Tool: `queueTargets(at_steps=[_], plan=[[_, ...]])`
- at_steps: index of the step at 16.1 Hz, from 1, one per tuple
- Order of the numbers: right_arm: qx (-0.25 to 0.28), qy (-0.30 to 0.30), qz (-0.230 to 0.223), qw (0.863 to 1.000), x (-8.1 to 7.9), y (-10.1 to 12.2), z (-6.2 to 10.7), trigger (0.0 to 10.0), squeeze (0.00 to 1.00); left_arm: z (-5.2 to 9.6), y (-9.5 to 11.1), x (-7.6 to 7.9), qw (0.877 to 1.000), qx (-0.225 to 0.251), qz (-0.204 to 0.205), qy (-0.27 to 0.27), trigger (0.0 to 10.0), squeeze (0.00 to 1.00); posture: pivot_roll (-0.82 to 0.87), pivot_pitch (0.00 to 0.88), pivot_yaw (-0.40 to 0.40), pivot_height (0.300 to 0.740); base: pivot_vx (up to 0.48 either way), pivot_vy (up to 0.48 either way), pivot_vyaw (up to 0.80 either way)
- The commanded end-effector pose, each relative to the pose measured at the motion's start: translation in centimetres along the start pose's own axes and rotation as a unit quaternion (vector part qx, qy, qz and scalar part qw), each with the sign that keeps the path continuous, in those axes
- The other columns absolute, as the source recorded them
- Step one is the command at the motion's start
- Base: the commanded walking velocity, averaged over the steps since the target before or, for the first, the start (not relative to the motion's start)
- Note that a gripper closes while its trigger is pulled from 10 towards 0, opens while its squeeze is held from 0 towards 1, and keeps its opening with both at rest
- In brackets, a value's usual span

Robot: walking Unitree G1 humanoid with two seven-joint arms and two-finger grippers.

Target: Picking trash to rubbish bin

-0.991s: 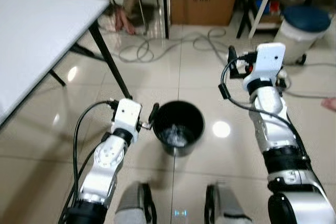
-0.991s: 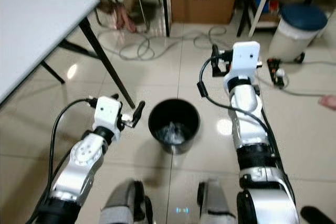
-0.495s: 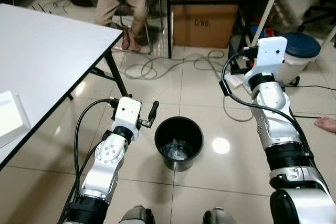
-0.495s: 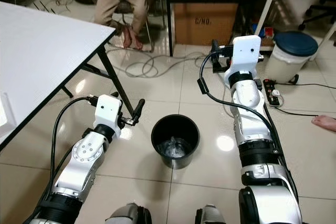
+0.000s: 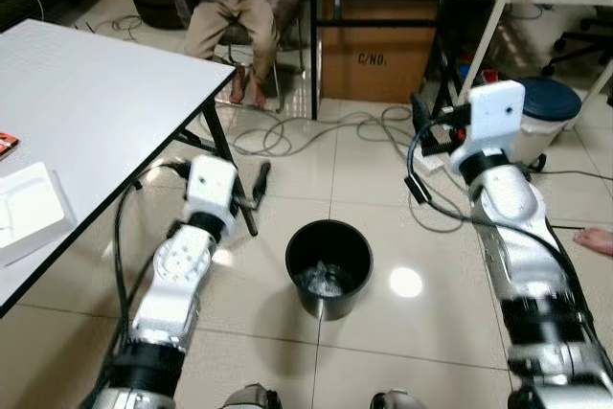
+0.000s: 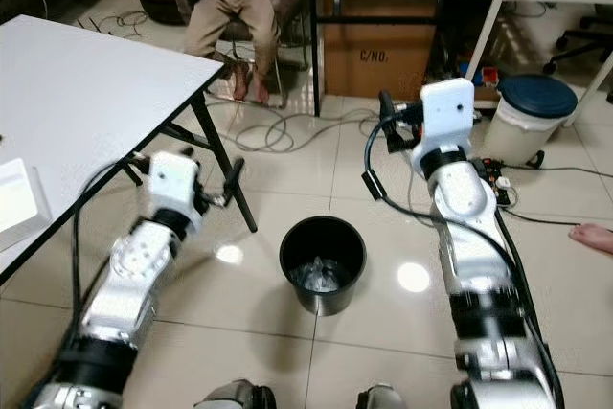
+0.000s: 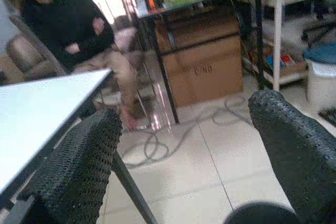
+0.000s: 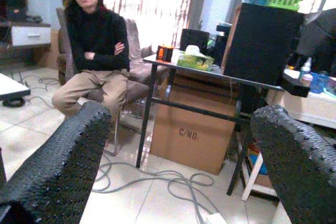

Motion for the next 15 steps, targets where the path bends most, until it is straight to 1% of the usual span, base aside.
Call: queueTargets(at_steps=[1,3,4,7,8,10,11,12,13,14,15], plan=[[-0.007,-0.013,-0.017,1.000,0.2,-0.1,0.8,10.0,0.00,0.1,0.5,-0.9,1.000,0.010,-0.001,0.018,10.0,0.00,-0.06,0.085,0.065,0.740,0.000,0.000,0.00],[-0.032,-0.037,-0.036,0.998,0.0,-1.3,2.9,10.0,0.00,0.8,-0.1,-1.3,0.999,0.003,-0.002,0.038,10.0,0.00,-0.07,0.087,0.060,0.740,0.000,0.000,0.00],[-0.029,-0.038,-0.008,0.999,-0.2,-1.3,3.9,10.0,0.00,1.3,-0.6,-1.3,0.999,-0.003,-0.005,0.043,10.0,0.00,-0.07,0.090,0.060,0.740,0.000,0.000,0.00],[-0.055,-0.068,-0.027,0.996,0.1,-2.2,5.6,10.0,0.00,2.4,-1.5,-1.6,0.998,-0.018,-0.011,0.057,10.0,0.00,-0.08,0.096,0.056,0.740,0.000,0.000,0.00],[-0.078,-0.091,-0.046,0.992,0.6,-2.9,6.8,10.0,0.00,3.4,-2.0,-2.5,0.997,-0.027,-0.016,0.071,10.0,0.00,-0.09,0.099,0.053,0.740,0.000,0.000,0.00],[-0.089,-0.108,-0.038,0.989,1.1,-3.1,7.9,10.0,0.00,4.6,-3.0,-3.8,0.994,-0.045,-0.018,0.098,10.0,0.00,-0.10,0.104,0.042,0.740,0.000,0.000,0.00],[-0.097,-0.114,-0.032,0.988,1.4,-3.2,8.5,10.0,0.00,5.3,-3.8,-4.8,0.990,-0.062,-0.010,0.123,10.0,0.00,-0.11,0.106,0.035,0.740,0.000,0.000,0.00],[-0.103,-0.113,-0.034,0.988,1.2,-3.4,8.7,10.0,0.00,5.3,-3.8,-4.9,0.989,-0.060,-0.003,0.132,10.0,0.00,-0.11,0.110,0.024,0.740,0.000,0.000,0.00],[-0.109,-0.107,-0.036,0.988,0.8,-3.5,8.9,10.0,0.00,5.1,-3.6,-4.7,0.989,-0.057,0.004,0.135,10.0,0.00,-0.11,0.113,0.021,0.740,0.000,0.000,0.00],[-0.115,-0.098,-0.036,0.988,0.1,-3.6,9.1,10.0,0.00,4.9,-3.2,-4.2,0.990,-0.050,0.013,0.135,10.0,0.00,-0.11,0.113,0.020,0.740,0.000,0.000,0.00],[-0.116,-0.096,-0.036,0.988,0.0,-3.5,9.1,10.0,0.00,4.8,-3.1,-4.1,0.990,-0.050,0.015,0.134,10.0,0.00,-0.11,0.113,0.020,0.740,0.000,0.000,0.00]])
Point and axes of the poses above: a point about 5 cm out from each wrist's last joint towards the gripper, its own z axis pointing back from the gripper into the wrist, its own y axis along the axis of the wrist's last joint, x = y × z, the point moved 5 cm from there along -z, pointing out of the wrist towards the gripper, and after that the axes turned 3 degrees about z, right-handed, at the moved point
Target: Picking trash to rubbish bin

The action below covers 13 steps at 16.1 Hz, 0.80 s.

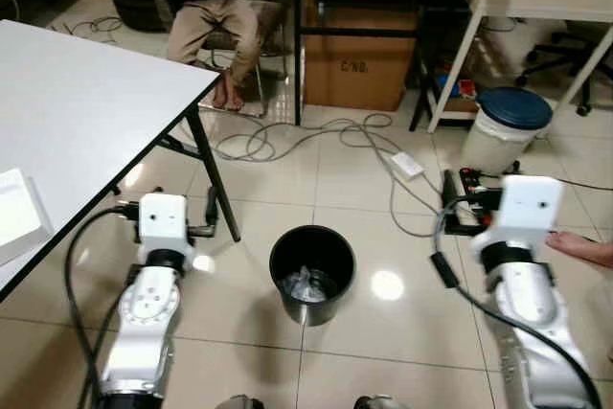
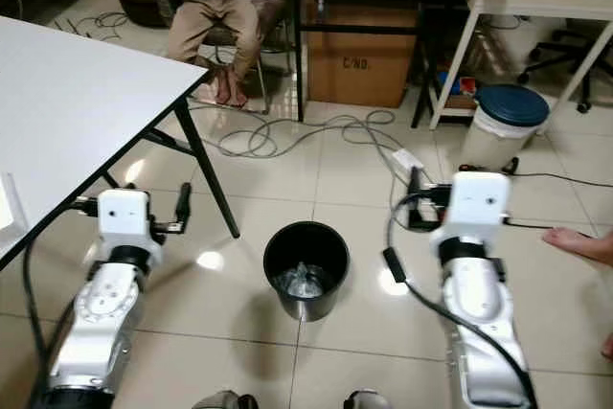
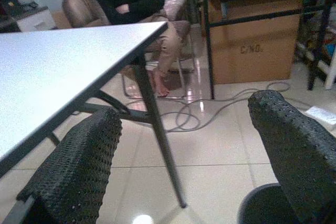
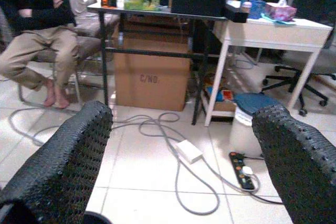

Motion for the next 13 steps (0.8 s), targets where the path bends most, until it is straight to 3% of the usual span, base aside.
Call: queueTargets(at_steps=[1,10,13], plan=[[-0.004,-0.004,0.008,1.000,0.16,0.06,0.28,10.0,0.00,-0.10,0.66,0.03,1.000,0.007,0.002,0.003,10.0,0.00,-0.10,0.115,0.021,0.740,0.000,0.000,0.00],[-0.009,-0.003,0.010,1.000,-0.25,0.25,0.57,10.0,0.00,-0.28,0.87,0.25,1.000,0.003,0.000,0.002,10.0,0.00,-0.10,0.111,0.031,0.740,0.000,0.000,0.00],[-0.008,0.001,0.011,1.000,-0.55,0.32,0.62,10.0,0.00,-0.30,0.83,0.36,1.000,0.000,-0.001,-0.001,10.0,0.00,-0.10,0.109,0.034,0.740,0.000,0.000,0.64]])
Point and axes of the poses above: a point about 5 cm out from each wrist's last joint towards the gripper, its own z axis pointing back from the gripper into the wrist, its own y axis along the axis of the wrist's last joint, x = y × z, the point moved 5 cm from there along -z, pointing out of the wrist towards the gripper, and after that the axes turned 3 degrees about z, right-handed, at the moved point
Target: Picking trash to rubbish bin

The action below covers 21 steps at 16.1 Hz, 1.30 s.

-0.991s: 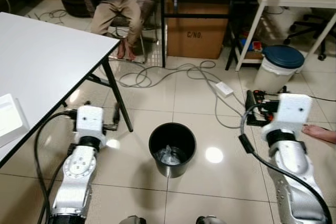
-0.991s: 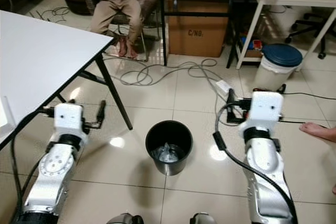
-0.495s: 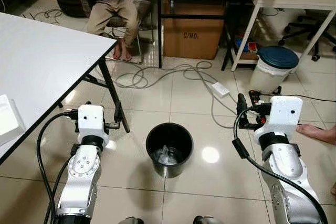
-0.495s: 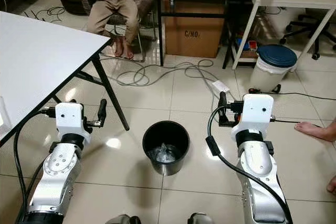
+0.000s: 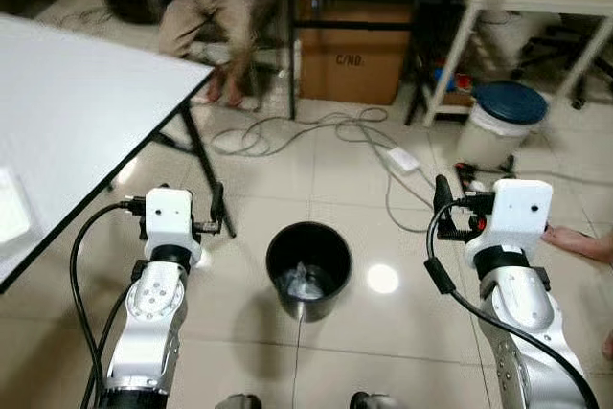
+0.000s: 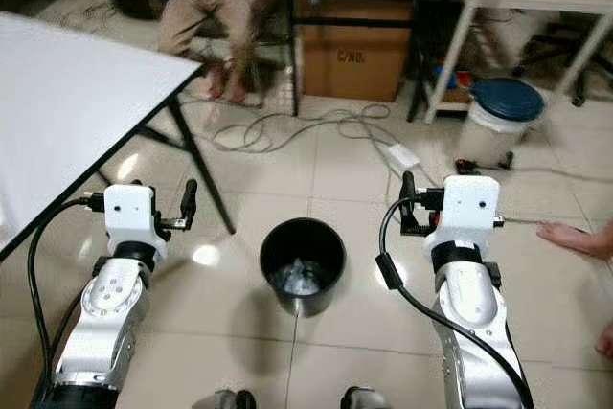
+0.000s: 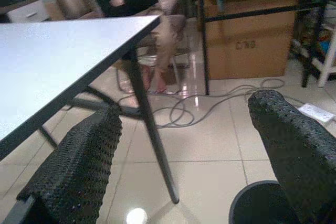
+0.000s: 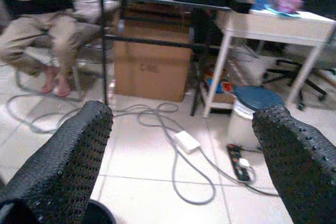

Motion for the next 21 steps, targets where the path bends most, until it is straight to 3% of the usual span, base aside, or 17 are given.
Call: queueTargets(at_steps=[1,12,21], plan=[[0.005,0.005,0.003,1.000,-0.4,0.5,0.1,10.0,0.00,-0.1,0.3,0.0,1.000,0.004,-0.004,0.002,10.0,0.00,-0.11,0.105,0.035,0.740,0.000,0.000,0.74],[0.010,0.019,0.010,1.000,-1.1,0.6,-0.1,10.0,0.00,-0.4,0.4,-0.8,1.000,0.004,-0.006,0.024,10.0,0.00,-0.10,0.097,0.032,0.740,0.000,0.000,0.74],[0.009,0.020,0.009,1.000,-1.5,0.3,-0.2,10.0,0.00,-0.8,0.9,-0.6,1.000,0.007,-0.001,0.021,10.0,0.00,-0.10,0.089,0.043,0.740,0.000,0.000,0.73]])
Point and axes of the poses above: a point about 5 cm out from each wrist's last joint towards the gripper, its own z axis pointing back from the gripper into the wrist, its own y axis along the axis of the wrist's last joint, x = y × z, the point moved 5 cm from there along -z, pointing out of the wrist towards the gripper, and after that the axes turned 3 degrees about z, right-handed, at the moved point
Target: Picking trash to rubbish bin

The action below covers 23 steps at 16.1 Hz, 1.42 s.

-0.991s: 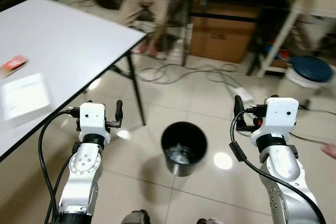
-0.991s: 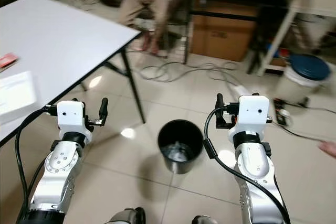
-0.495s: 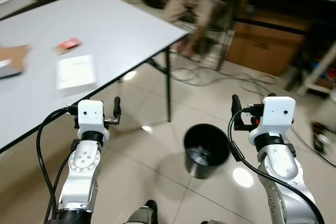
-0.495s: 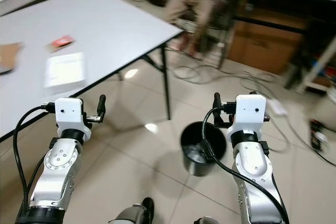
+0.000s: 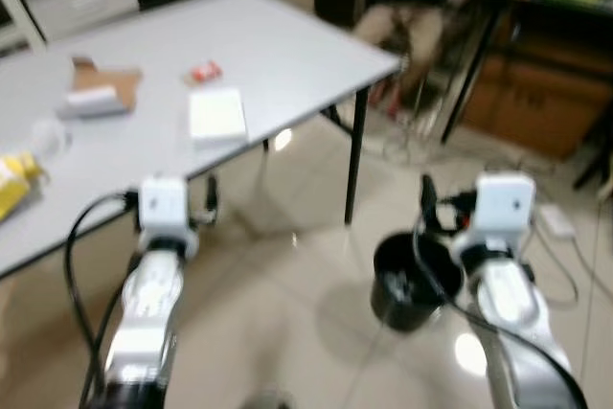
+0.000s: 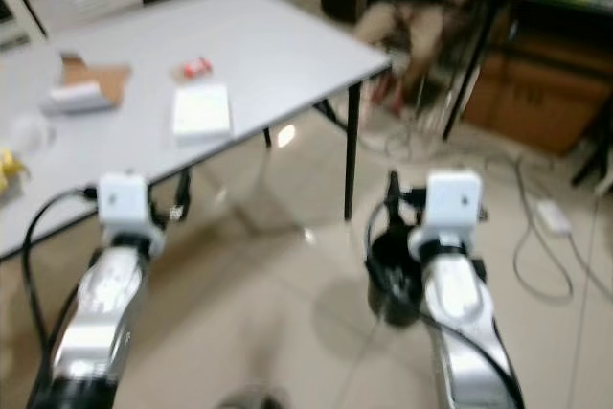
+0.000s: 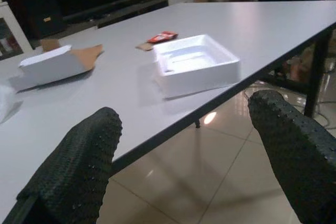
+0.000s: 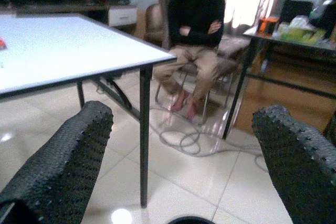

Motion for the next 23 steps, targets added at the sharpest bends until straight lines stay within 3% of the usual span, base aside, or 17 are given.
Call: queueTargets(at_steps=[1,17,23], plan=[[-0.005,0.000,0.011,1.000,0.08,-0.26,0.06,10.0,0.00,-0.05,-0.01,0.17,1.000,-0.002,0.003,0.001,10.0,0.00,-0.10,0.089,0.043,0.740,0.000,0.000,0.71],[-0.014,0.005,0.011,1.000,-0.29,-0.94,0.23,10.0,0.00,0.14,-0.42,0.05,1.000,-0.011,-0.005,0.003,10.0,0.00,-0.09,0.094,0.041,0.740,0.000,0.000,0.67],[-0.015,0.008,0.005,1.000,-0.43,-0.95,0.37,10.0,0.00,0.24,-0.69,0.42,1.000,-0.016,0.000,-0.003,10.0,0.00,-0.09,0.095,0.039,0.740,0.000,0.000,0.00]])
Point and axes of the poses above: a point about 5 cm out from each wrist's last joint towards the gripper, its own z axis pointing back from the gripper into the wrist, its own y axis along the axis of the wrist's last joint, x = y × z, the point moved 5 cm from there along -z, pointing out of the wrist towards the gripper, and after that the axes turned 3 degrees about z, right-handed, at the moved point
